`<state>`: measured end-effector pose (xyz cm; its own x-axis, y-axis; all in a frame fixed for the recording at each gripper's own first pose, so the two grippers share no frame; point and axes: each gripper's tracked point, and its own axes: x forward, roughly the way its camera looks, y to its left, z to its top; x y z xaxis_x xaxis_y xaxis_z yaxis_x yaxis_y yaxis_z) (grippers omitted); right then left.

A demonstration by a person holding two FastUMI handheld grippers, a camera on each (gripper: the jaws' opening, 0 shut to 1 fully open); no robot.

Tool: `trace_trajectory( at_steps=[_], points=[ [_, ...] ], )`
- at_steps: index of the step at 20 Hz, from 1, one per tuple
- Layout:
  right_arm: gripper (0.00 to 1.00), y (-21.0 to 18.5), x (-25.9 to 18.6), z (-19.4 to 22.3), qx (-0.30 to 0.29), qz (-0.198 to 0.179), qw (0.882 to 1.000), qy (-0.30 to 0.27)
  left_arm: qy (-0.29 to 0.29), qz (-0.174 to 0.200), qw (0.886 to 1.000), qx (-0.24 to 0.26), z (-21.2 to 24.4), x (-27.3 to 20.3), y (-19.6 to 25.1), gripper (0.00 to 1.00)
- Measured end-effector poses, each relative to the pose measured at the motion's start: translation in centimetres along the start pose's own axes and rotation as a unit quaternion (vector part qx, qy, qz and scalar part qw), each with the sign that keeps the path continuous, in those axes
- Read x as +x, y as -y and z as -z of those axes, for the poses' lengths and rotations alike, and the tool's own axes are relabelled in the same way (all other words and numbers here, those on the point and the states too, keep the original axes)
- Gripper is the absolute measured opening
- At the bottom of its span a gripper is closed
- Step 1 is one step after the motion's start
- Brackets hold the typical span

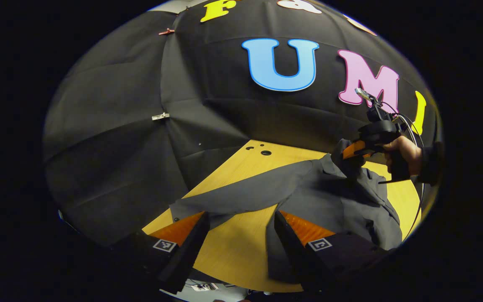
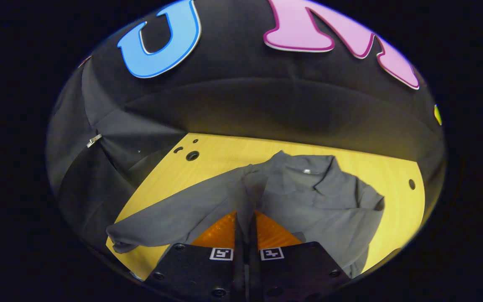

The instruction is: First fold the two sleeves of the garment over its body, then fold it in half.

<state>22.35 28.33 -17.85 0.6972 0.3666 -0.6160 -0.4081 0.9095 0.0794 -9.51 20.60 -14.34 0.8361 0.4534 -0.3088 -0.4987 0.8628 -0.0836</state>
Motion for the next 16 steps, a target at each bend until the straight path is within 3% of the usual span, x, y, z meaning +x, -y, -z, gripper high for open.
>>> trace_trajectory(
  at_steps=[4,5,6,7,8,9,11,12,13,16],
  points=[
    [0.15,-3.5,2.4,2.4,-0.014,-0.025,0.999,-0.027,-0.01,-0.021,1.0,-0.021,0.6,-0.1,-1.5,0.98],
    [0.22,-4.3,2.8,2.9,-0.017,-0.029,0.999,-0.032,-0.013,-0.024,0.999,-0.025,0.9,-0.1,-1.7,0.98],
    [0.1,-4.9,3.0,3.4,-0.02,-0.034,0.999,-0.034,-0.016,-0.026,0.999,-0.028,1.1,-0.1,-1.8,0.98],
    [0.32,-5.6,3.0,3.5,-0.019,-0.041,0.998,-0.032,-0.019,-0.027,0.999,-0.031,1.3,-0.1,-1.9,0.98],
    [0.25,-6.2,2.9,3.5,-0.016,-0.046,0.998,-0.029,-0.022,-0.028,0.999,-0.035,1.4,0.0,-2.1,0.98],
    [0.45,-6.5,2.9,3.4,-0.014,-0.048,0.998,-0.025,-0.023,-0.03,0.999,-0.038,1.6,0.1,-2.2,0.98],
    [0.59,-6.5,2.7,3.6,-0.011,-0.05,0.998,-0.025,-0.022,-0.033,0.998,-0.047,1.4,0.5,-2.7,0.98],
    [0.49,-6.2,2.2,3.3,-0.008,-0.05,0.998,-0.024,-0.02,-0.037,0.998,-0.049,1.2,0.8,-3.0,0.98],
    [0.73,-5.9,1.7,3.1,-0.005,-0.047,0.999,-0.021,-0.018,-0.042,0.998,-0.052,1.3,1.1,-3.5,0.98],
    [1.0,-4.3,-0.6,2.4,0.006,-0.033,0.999,-0.005,-0.014,-0.061,0.996,-0.069,0.7,2.4,-5.8,0.98]
  ],
)
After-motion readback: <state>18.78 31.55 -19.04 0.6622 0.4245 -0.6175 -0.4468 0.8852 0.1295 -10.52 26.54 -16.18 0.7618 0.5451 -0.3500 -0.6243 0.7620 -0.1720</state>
